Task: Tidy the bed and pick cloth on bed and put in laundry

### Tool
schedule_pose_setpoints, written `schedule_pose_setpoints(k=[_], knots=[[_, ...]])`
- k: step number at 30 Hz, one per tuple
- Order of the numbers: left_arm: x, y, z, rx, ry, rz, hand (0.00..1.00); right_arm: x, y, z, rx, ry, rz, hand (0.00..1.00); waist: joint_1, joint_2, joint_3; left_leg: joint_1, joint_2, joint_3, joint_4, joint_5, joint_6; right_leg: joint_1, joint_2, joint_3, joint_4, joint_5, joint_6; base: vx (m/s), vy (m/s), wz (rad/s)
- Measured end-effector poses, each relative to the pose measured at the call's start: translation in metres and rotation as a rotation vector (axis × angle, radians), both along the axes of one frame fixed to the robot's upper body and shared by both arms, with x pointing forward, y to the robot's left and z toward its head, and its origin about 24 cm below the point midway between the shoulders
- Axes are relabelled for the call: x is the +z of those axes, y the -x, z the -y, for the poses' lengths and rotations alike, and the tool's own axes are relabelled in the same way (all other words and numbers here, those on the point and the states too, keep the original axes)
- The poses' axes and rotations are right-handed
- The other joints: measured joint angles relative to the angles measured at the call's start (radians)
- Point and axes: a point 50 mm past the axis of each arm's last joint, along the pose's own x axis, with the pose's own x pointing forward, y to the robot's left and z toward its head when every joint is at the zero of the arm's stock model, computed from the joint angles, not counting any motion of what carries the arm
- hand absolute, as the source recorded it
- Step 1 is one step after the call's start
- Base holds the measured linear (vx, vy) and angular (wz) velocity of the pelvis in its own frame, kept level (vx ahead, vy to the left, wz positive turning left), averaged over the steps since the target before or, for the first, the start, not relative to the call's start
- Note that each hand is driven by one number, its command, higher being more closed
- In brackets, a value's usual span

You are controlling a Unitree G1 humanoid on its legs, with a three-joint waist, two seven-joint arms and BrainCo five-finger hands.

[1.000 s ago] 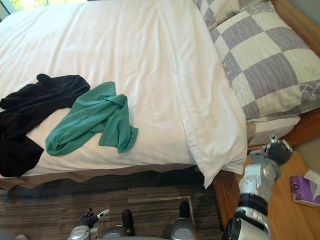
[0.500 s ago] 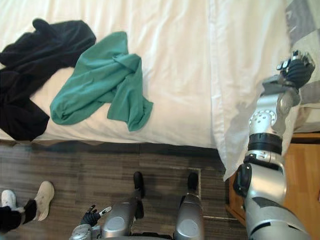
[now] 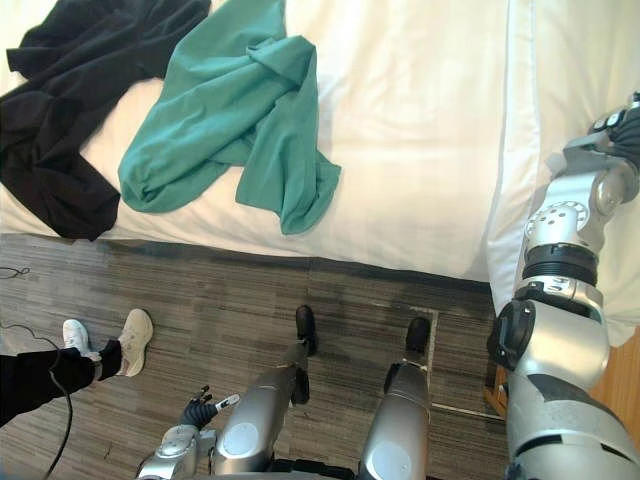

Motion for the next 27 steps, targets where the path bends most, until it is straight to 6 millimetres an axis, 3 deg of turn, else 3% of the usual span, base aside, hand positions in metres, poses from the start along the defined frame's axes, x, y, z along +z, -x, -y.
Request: schedule_pose_setpoints(k=[1, 7, 10, 12, 14, 16, 19, 22, 23, 25, 27], knots=[[0.000, -0.001, 0.000, 0.001, 0.000, 0.003, 0.00, -0.002, 0.000, -0.001, 0.004, -0.002, 0.003, 1.00, -0.001, -0.001, 0.000, -0.005, 0.002, 0.001, 0.014, -0.006, 0.001, 0.000, 0.001, 0.000, 0.000, 0.000, 0.000, -0.02, -0.039, -0.21], [0.007, -0.013, -0.017, 0.088, -0.013, 0.039, 0.00, -0.082, 0.015, -0.030, 0.040, -0.113, -0.034, 1.00, -0.037, -0.070, 0.001, -0.051, 0.050, 0.032, 0.226, -0.131, 0.003, 0.025, 0.016, 0.011, 0.016, -0.018, -0.004, 0.02, -0.005, -0.20], [0.012, -0.020, -0.023, 0.122, -0.018, 0.064, 0.00, -0.153, 0.041, -0.031, -0.028, -0.329, -0.153, 1.00, -0.035, -0.103, -0.011, -0.052, 0.066, 0.057, 0.299, -0.188, 0.008, 0.035, 0.018, 0.028, 0.025, -0.021, -0.003, 0.05, 0.041, -0.26], [0.013, -0.023, -0.022, 0.157, 0.002, 0.078, 0.00, -0.224, 0.077, -0.039, -0.103, -0.547, -0.337, 1.00, -0.040, -0.104, -0.012, -0.051, 0.067, 0.077, 0.349, -0.229, 0.014, 0.034, 0.008, 0.038, 0.043, -0.032, 0.000, 0.05, 0.068, -0.28], [0.012, -0.022, -0.020, 0.191, 0.022, 0.081, 0.00, -0.276, 0.114, -0.058, -0.152, -0.697, -0.480, 1.00, -0.058, -0.099, -0.012, -0.051, 0.068, 0.090, 0.380, -0.256, 0.015, 0.034, 0.004, 0.051, 0.055, -0.040, 0.007, 0.07, 0.058, -0.20], [0.014, -0.026, -0.015, 0.207, 0.041, 0.100, 0.00, -0.303, 0.143, -0.071, -0.187, -0.769, -0.569, 1.00, -0.067, -0.098, -0.012, -0.035, 0.077, 0.112, 0.401, -0.280, 0.014, 0.042, 0.002, 0.057, 0.062, -0.040, 0.007, 0.07, 0.048, -0.27], [0.015, -0.030, -0.004, 0.205, 0.071, 0.112, 0.00, -0.319, 0.169, -0.075, -0.215, -0.776, -0.635, 1.00, -0.064, -0.097, -0.016, 0.024, 0.100, 0.143, 0.408, -0.322, 0.010, 0.104, 0.003, 0.049, 0.058, -0.044, -0.001, 0.06, 0.026, -0.14], [0.014, -0.029, -0.001, 0.213, 0.081, 0.104, 0.00, -0.324, 0.176, -0.082, -0.189, -0.764, -0.669, 1.00, -0.065, -0.094, -0.036, 0.058, 0.136, 0.197, 0.406, -0.325, 0.002, 0.142, 0.005, 0.027, 0.041, -0.045, -0.002, 0.09, -0.037, 0.07], [0.014, -0.029, 0.000, 0.212, 0.082, 0.102, 0.00, -0.328, 0.179, -0.088, -0.163, -0.750, -0.702, 0.00, -0.064, -0.094, -0.040, 0.077, 0.137, 0.196, 0.399, -0.318, -0.001, 0.165, 0.006, 0.022, 0.035, -0.045, -0.002, 0.12, -0.027, 0.12], [0.012, -0.025, 0.001, 0.220, 0.085, 0.088, 0.00, -0.339, 0.188, -0.101, -0.112, -0.733, -0.788, 0.00, -0.062, -0.104, -0.068, 0.106, 0.128, 0.192, 0.374, -0.304, 0.003, 0.194, 0.003, 0.004, 0.014, -0.045, -0.002, 0.14, -0.027, 0.15], [0.006, -0.011, -0.001, 0.216, 0.071, 0.049, 0.00, -0.355, 0.208, -0.120, -0.046, -0.716, -0.932, 0.00, -0.062, -0.127, -0.136, 0.155, 0.096, 0.191, 0.299, -0.269, 0.002, 0.232, -0.012, -0.017, -0.014, -0.044, 0.000, 0.17, -0.047, 0.23]])
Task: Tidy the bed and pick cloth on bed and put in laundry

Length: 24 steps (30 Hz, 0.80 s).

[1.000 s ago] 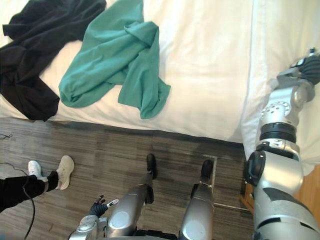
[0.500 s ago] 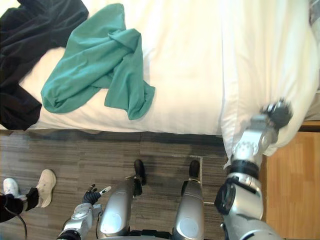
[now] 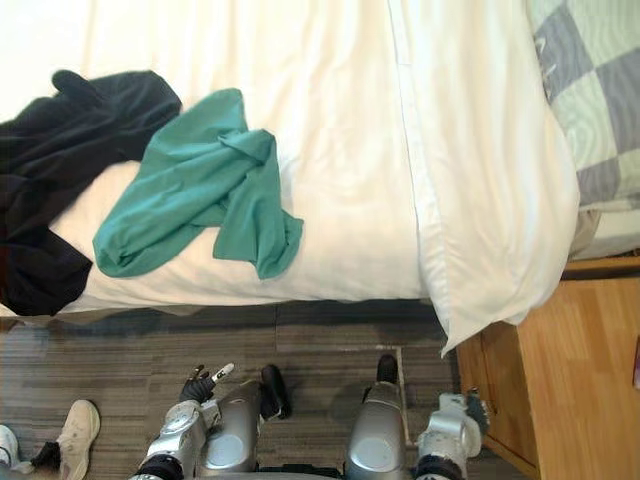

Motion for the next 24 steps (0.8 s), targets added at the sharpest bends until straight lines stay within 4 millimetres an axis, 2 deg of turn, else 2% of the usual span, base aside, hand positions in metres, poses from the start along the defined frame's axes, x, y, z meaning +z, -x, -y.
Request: schedule_pose_setpoints(k=[3, 5, 7, 9, 12, 15, 16, 18, 19, 24], knots=[[-0.007, 0.017, -0.002, -0.012, -0.019, -0.052, 0.00, -0.018, 0.026, -0.019, 0.177, -0.020, -0.150, 0.00, 0.000, -0.027, -0.075, 0.095, -0.042, -0.011, -0.147, 0.062, -0.009, 0.071, -0.010, -0.030, -0.053, 0.011, 0.011, 0.15, -0.048, 0.20], [-0.010, 0.023, -0.003, -0.026, -0.029, -0.076, 0.00, -0.025, 0.033, -0.030, 0.292, -0.026, -0.214, 0.00, -0.005, -0.039, -0.105, 0.138, -0.056, -0.030, -0.235, 0.107, -0.015, 0.094, -0.009, -0.060, -0.065, 0.014, 0.011, 0.10, -0.059, 0.26], [-0.012, 0.027, -0.003, -0.041, -0.037, -0.097, 0.00, -0.029, 0.036, -0.038, 0.423, -0.013, -0.265, 0.00, -0.013, -0.047, -0.118, 0.171, -0.057, -0.058, -0.307, 0.151, -0.022, 0.111, 0.000, -0.093, -0.057, 0.014, 0.010, 0.05, -0.088, 0.38], [-0.013, 0.030, -0.005, -0.055, -0.049, -0.113, 0.00, -0.030, 0.037, -0.038, 0.512, 0.017, -0.300, 0.00, -0.027, -0.047, -0.119, 0.192, -0.047, -0.081, -0.337, 0.173, -0.029, 0.117, 0.015, -0.116, -0.011, 0.014, 0.010, -0.01, -0.062, 0.36], [-0.014, 0.036, -0.010, -0.060, -0.064, -0.133, 0.00, -0.033, 0.041, -0.041, 0.607, 0.032, -0.345, 0.00, -0.026, -0.057, -0.125, 0.219, -0.038, -0.099, -0.356, 0.192, -0.035, 0.141, 0.026, -0.128, 0.000, 0.013, 0.009, -0.03, -0.045, 0.19], [-0.015, 0.042, -0.016, -0.057, -0.078, -0.155, 0.00, -0.038, 0.051, -0.046, 0.705, 0.024, -0.399, 0.00, -0.025, -0.080, -0.148, 0.231, -0.055, -0.128, -0.382, 0.207, -0.035, 0.220, 0.027, -0.178, -0.120, 0.008, -0.004, -0.06, -0.050, 0.19], [-0.016, 0.047, -0.021, -0.052, -0.087, -0.168, 0.00, -0.040, 0.054, -0.047, 0.738, 0.016, -0.416, 0.00, -0.024, -0.092, -0.154, 0.251, -0.068, -0.137, -0.421, 0.233, -0.033, 0.258, 0.027, -0.190, -0.182, 0.003, -0.010, -0.06, -0.051, 0.15], [-0.018, 0.053, -0.021, -0.050, -0.088, -0.184, 0.00, -0.040, 0.057, -0.044, 0.741, 0.014, -0.425, 0.00, -0.025, -0.086, -0.154, 0.276, -0.071, -0.146, -0.451, 0.254, -0.032, 0.277, 0.031, -0.199, -0.196, 0.004, -0.009, -0.09, -0.035, 0.19], [-0.019, 0.058, -0.020, -0.057, -0.089, -0.199, 0.00, -0.041, 0.066, -0.040, 0.744, 0.011, -0.445, 0.00, -0.024, -0.080, -0.160, 0.286, -0.074, -0.163, -0.454, 0.257, -0.030, 0.296, 0.030, -0.211, -0.195, 0.000, -0.008, -0.08, -0.015, 0.23], [-0.020, 0.059, -0.019, -0.049, -0.086, -0.198, 0.00, -0.043, 0.075, -0.038, 0.777, 0.011, -0.488, 0.00, -0.024, -0.078, -0.162, 0.255, -0.068, -0.181, -0.401, 0.254, -0.027, 0.303, 0.019, -0.238, -0.175, -0.001, -0.005, -0.08, 0.004, 0.18]])
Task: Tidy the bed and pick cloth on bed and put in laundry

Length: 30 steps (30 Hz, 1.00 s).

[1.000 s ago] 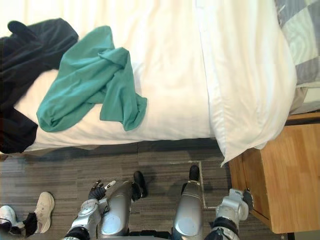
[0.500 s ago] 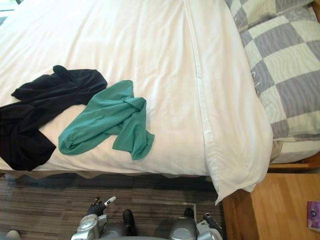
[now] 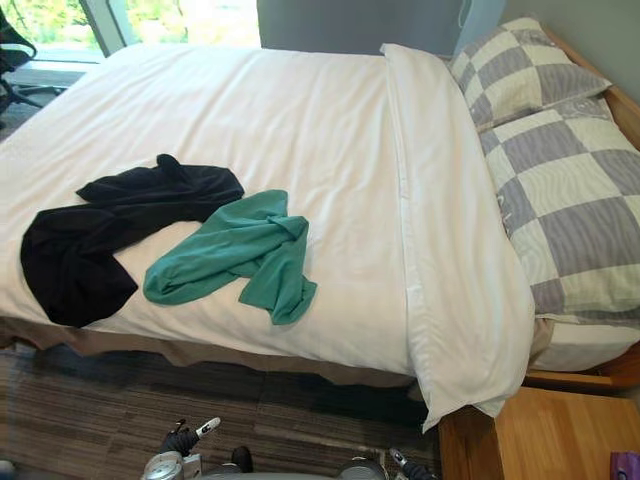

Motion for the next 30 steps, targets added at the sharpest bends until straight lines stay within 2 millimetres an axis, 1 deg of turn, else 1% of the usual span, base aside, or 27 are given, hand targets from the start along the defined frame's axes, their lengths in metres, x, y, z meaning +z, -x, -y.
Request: schedule_pose_setpoints(k=[2, 4, 5, 6, 7, 8, 9, 10, 11, 12, 13, 14, 15, 16, 17, 18, 19, 20, 21, 22, 23, 24, 25, 26, 27, 28, 30], knots=[[0.000, 0.000, 0.000, 0.012, 0.001, 0.004, 0.00, 0.000, 0.001, 0.001, 0.002, 0.003, -0.003, 0.00, -0.001, 0.001, 0.000, -0.017, 0.012, 0.011, 0.016, -0.005, 0.002, -0.026, -0.009, 0.005, 0.022, -0.004, -0.004, -0.09, 0.004, -0.09], [0.001, 0.000, -0.002, 0.039, 0.002, 0.010, 0.00, 0.000, 0.002, 0.002, 0.021, 0.012, -0.011, 0.00, -0.004, 0.003, -0.003, -0.049, 0.022, 0.018, 0.043, -0.026, 0.006, -0.054, -0.015, 0.017, 0.052, -0.011, -0.013, -0.10, 0.021, -0.15], [0.001, 0.001, -0.003, 0.059, 0.006, 0.012, 0.00, 0.000, 0.006, 0.003, 0.034, 0.017, -0.022, 0.00, -0.006, 0.001, -0.005, -0.085, 0.030, 0.024, 0.088, -0.050, 0.000, -0.082, -0.019, 0.029, 0.075, -0.015, -0.017, -0.11, 0.028, -0.10], [0.001, 0.002, -0.005, 0.084, 0.010, 0.015, 0.00, -0.001, 0.011, 0.002, 0.026, 0.015, -0.033, 0.00, -0.009, -0.009, -0.003, -0.123, 0.047, 0.055, 0.157, -0.076, -0.003, -0.108, -0.028, 0.037, 0.090, -0.016, -0.018, -0.09, 0.037, -0.06], [0.001, 0.002, -0.006, 0.096, 0.011, 0.017, 0.00, -0.001, 0.013, 0.001, 0.024, 0.011, -0.039, 0.00, -0.012, -0.009, -0.003, -0.154, 0.060, 0.067, 0.216, -0.091, 0.005, -0.117, -0.036, 0.039, 0.095, -0.016, -0.018, -0.07, 0.050, -0.05], [0.002, 0.001, -0.009, 0.122, 0.012, 0.028, 0.00, -0.001, 0.019, 0.005, 0.019, 0.018, -0.052, 0.00, -0.019, -0.005, -0.003, -0.210, 0.103, 0.052, 0.351, -0.129, 0.013, -0.126, -0.045, 0.044, 0.101, -0.014, -0.016, -0.07, 0.096, -0.10], [0.002, 0.001, -0.009, 0.122, 0.010, 0.036, 0.00, -0.001, 0.026, 0.011, 0.018, 0.033, -0.071, 0.00, -0.015, 0.007, -0.008, -0.241, 0.155, -0.006, 0.451, -0.148, 0.000, -0.137, -0.049, 0.059, 0.098, -0.006, 0.000, -0.08, 0.142, -0.22], [0.002, 0.002, -0.008, 0.122, 0.009, 0.036, 0.00, -0.001, 0.028, 0.015, 0.021, 0.039, -0.080, 0.00, -0.012, 0.016, -0.009, -0.240, 0.177, -0.038, 0.467, -0.156, -0.013, -0.138, -0.049, 0.065, 0.094, -0.001, 0.012, -0.06, 0.273, -0.35], [0.000, 0.006, -0.006, 0.119, 0.009, 0.021, 0.00, 0.000, 0.031, 0.020, 0.031, 0.052, -0.092, 0.00, -0.013, 0.039, -0.020, -0.230, 0.208, -0.092, 0.437, -0.181, -0.054, -0.141, -0.048, 0.081, 0.077, 0.009, 0.044, -0.01, 0.428, -0.31], [-0.001, 0.007, -0.004, 0.110, 0.013, 0.008, 0.00, 0.000, 0.031, 0.022, 0.042, 0.057, -0.095, 0.00, -0.014, 0.045, -0.026, -0.216, 0.199, -0.119, 0.394, -0.228, -0.125, -0.145, -0.063, 0.095, 0.061, 0.023, 0.068, 0.02, 0.477, -0.19], [0.002, 0.001, -0.013, 0.078, -0.026, 0.017, 0.00, -0.003, 0.032, 0.008, 0.052, 0.018, -0.102, 0.00, -0.019, -0.006, -0.034, -0.226, 0.132, -0.095, 0.407, -0.225, -0.109, -0.148, -0.120, 0.114, 0.024, 0.045, 0.078, 0.05, 0.453, 0.02], [0.005, -0.002, -0.019, 0.015, -0.066, 0.015, 0.00, -0.005, 0.033, -0.004, 0.049, -0.017, -0.105, 0.00, -0.027, -0.041, -0.050, -0.266, 0.097, -0.095, 0.445, -0.246, -0.095, -0.159, -0.151, 0.121, 0.006, 0.095, 0.063, 0.06, 0.312, 0.11], [0.007, -0.007, -0.023, -0.018, -0.090, 0.020, 0.00, -0.006, 0.033, -0.008, 0.036, -0.028, -0.104, 0.00, -0.031, -0.052, -0.050, -0.290, 0.089, -0.092, 0.478, -0.266, -0.086, -0.164, -0.162, 0.126, 0.005, 0.129, 0.074, 0.02, 0.365, -0.34], [0.010, -0.015, -0.028, -0.066, -0.124, 0.026, 0.00, -0.006, 0.027, -0.012, 0.042, -0.036, -0.096, 0.00, -0.012, -0.055, -0.048, -0.306, 0.098, -0.050, 0.509, -0.299, -0.074, -0.233, -0.159, 0.142, 0.027, 0.218, 0.025, -0.04, 0.392, -0.79], [0.010, -0.014, -0.027, -0.096, -0.134, 0.016, 0.00, -0.005, 0.017, -0.010, 0.072, -0.026, -0.078, 0.00, -0.002, -0.038, -0.043, -0.300, 0.115, -0.008, 0.490, -0.293, -0.062, -0.263, -0.138, 0.128, 0.013, 0.305, -0.082, -0.06, 0.433, -1.11], [0.008, -0.012, -0.025, -0.140, -0.141, -0.001, 0.00, -0.003, 0.005, -0.007, 0.123, -0.005, -0.055, 0.00, -0.010, -0.018, -0.030, -0.268, 0.124, 0.028, 0.444, -0.269, -0.022, -0.274, -0.118, 0.062, 0.034, 0.332, -0.125, 0.01, 0.386, -0.88], [0.008, -0.013, -0.022, -0.181, -0.151, -0.005, 0.00, -0.002, 0.002, -0.005, 0.134, 0.003, -0.048, 0.00, -0.012, -0.009, -0.024, -0.218, 0.116, 0.053, 0.377, -0.235, -0.010, -0.267, -0.072, 0.029, 0.121, 0.253, -0.059, 0.08, 0.322, -0.60], [0.008, -0.013, -0.022, -0.198, -0.154, -0.008, 0.00, -0.002, 0.000, -0.004, 0.149, 0.008, -0.045, 0.00, -0.011, -0.006, -0.022, -0.192, 0.112, 0.067, 0.339, -0.216, -0.012, -0.255, -0.033, 0.030, 0.153, 0.187, -0.029, 0.09, 0.238, -0.36], [0.008, -0.013, -0.022, -0.205, -0.154, -0.008, 0.00, -0.001, -0.001, -0.003, 0.160, 0.012, -0.042, 0.00, -0.011, -0.003, -0.020, -0.178, 0.108, 0.073, 0.317, -0.204, -0.011, -0.252, -0.009, 0.030, 0.166, 0.152, -0.028, 0.06, 0.170, -0.15], [0.009, -0.018, -0.019, -0.234, -0.156, 0.001, 0.00, 0.001, -0.010, -0.001, 0.196, 0.035, -0.020, 0.00, -0.020, 0.010, -0.012, -0.158, 0.094, 0.076, 0.254, -0.164, -0.003, -0.234, 0.076, 0.036, 0.186, 0.052, -0.029, 0.04, 0.090, 0.02], [0.009, -0.020, -0.016, -0.249, -0.154, 0.005, 0.00, 0.002, -0.011, 0.000, 0.203, 0.042, -0.015, 0.00, -0.023, 0.015, -0.007, -0.154, 0.089, 0.073, 0.236, -0.153, -0.001, -0.225, 0.104, 0.037, 0.180, 0.024, -0.030, 0.04, 0.066, 0.17], [0.009, -0.022, -0.012, -0.264, -0.139, 0.009, 0.00, 0.002, -0.011, 0.000, 0.209, 0.047, -0.017, 0.00, -0.027, 0.018, 0.003, -0.144, 0.068, 0.069, 0.212, -0.136, -0.002, -0.192, 0.142, 0.033, 0.139, -0.015, -0.054, 0.01, 0.019, 0.14], [0.008, -0.022, -0.009, -0.264, -0.133, 0.007, 0.00, 0.002, -0.011, 0.000, 0.213, 0.047, -0.015, 0.00, -0.026, 0.020, 0.006, -0.139, 0.062, 0.070, 0.207, -0.135, -0.002, -0.181, 0.143, 0.033, 0.120, -0.022, -0.063, 0.00, 0.015, 0.10], [0.007, -0.022, -0.004, -0.264, -0.115, -0.001, 0.00, 0.004, -0.018, 0.002, 0.222, 0.059, 0.008, 0.00, -0.025, 0.023, 0.025, -0.118, 0.042, 0.071, 0.186, -0.121, -0.007, -0.144, 0.144, 0.068, 0.071, -0.029, -0.072, 0.00, 0.000, 0.00], [0.006, -0.021, 0.000, -0.264, -0.104, 0.000, 0.00, 0.005, -0.020, 0.002, 0.222, 0.065, 0.019, 0.00, -0.025, 0.026, 0.032, -0.110, 0.038, 0.071, 0.168, -0.109, -0.010, -0.132, 0.144, 0.071, 0.047, -0.036, -0.084, -0.01, -0.027, 0.05], [0.006, -0.022, 0.002, -0.263, -0.096, 0.002, 0.00, 0.005, -0.021, 0.003, 0.222, 0.067, 0.022, 0.00, -0.025, 0.027, 0.032, -0.109, 0.036, 0.071, 0.159, -0.104, -0.011, -0.130, 0.144, 0.072, 0.038, -0.038, -0.087, -0.03, -0.079, 0.04], [0.005, -0.023, 0.011, -0.260, -0.073, 0.009, 0.00, 0.006, -0.023, 0.005, 0.226, 0.075, 0.027, 0.00, -0.024, 0.034, 0.037, -0.078, 0.044, 0.071, 0.085, -0.058, -0.020, -0.126, 0.165, 0.072, 0.023, -0.033, -0.093, -0.07, -0.118, 0.01]])
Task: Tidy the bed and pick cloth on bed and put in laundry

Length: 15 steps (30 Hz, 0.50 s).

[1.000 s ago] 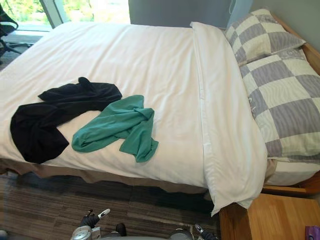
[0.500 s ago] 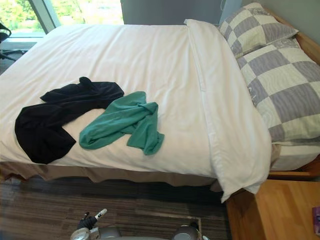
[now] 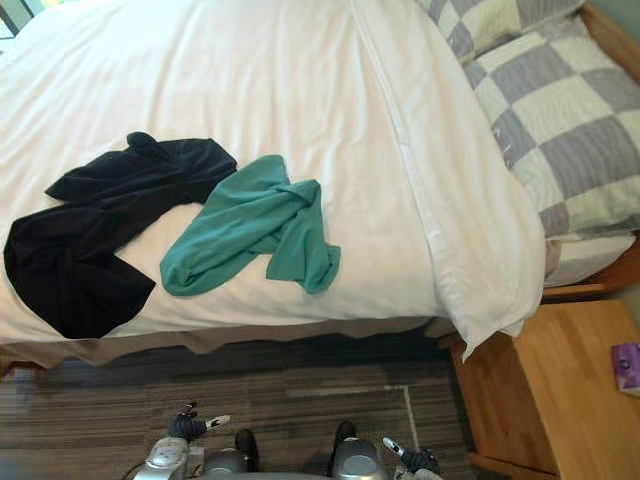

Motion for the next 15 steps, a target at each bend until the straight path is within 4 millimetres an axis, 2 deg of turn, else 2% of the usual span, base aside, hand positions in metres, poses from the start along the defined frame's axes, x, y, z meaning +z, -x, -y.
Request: schedule_pose_setpoints(k=[7, 10, 12, 15], knots=[[-0.001, 0.001, 0.002, 0.017, 0.012, 0.000, 0.00, 0.000, -0.003, -0.002, 0.029, 0.003, 0.003, 0.00, 0.015, -0.005, 0.002, 0.052, 0.001, 0.000, -0.096, 0.050, 0.007, 0.012, 0.017, 0.003, -0.012, 0.007, -0.009, -0.05, -0.027, -0.02], [-0.001, 0.002, 0.001, 0.056, 0.016, 0.007, 0.00, 0.001, -0.006, -0.002, 0.068, 0.017, 0.003, 0.00, 0.019, -0.003, 0.006, 0.035, -0.015, -0.001, -0.067, 0.044, 0.006, 0.010, -0.006, 0.001, -0.005, 0.006, 0.000, -0.01, 0.059, 0.07], [0.002, -0.003, 0.001, 0.092, 0.035, 0.037, 0.00, 0.005, -0.016, 0.005, 0.107, 0.045, 0.019, 0.00, 0.013, 0.002, 0.033, -0.013, -0.029, 0.006, 0.033, 0.022, 0.001, 0.008, -0.053, -0.017, 0.026, -0.002, 0.014, -0.03, 0.109, 0.29], [0.002, -0.003, 0.001, 0.118, 0.051, 0.045, 0.00, 0.005, -0.016, 0.008, 0.098, 0.053, 0.020, 0.00, 0.014, 0.012, 0.040, -0.035, -0.041, 0.043, 0.065, 0.026, 0.007, 0.011, -0.088, -0.041, 0.042, -0.011, 0.027, -0.03, 0.094, 0.28]])
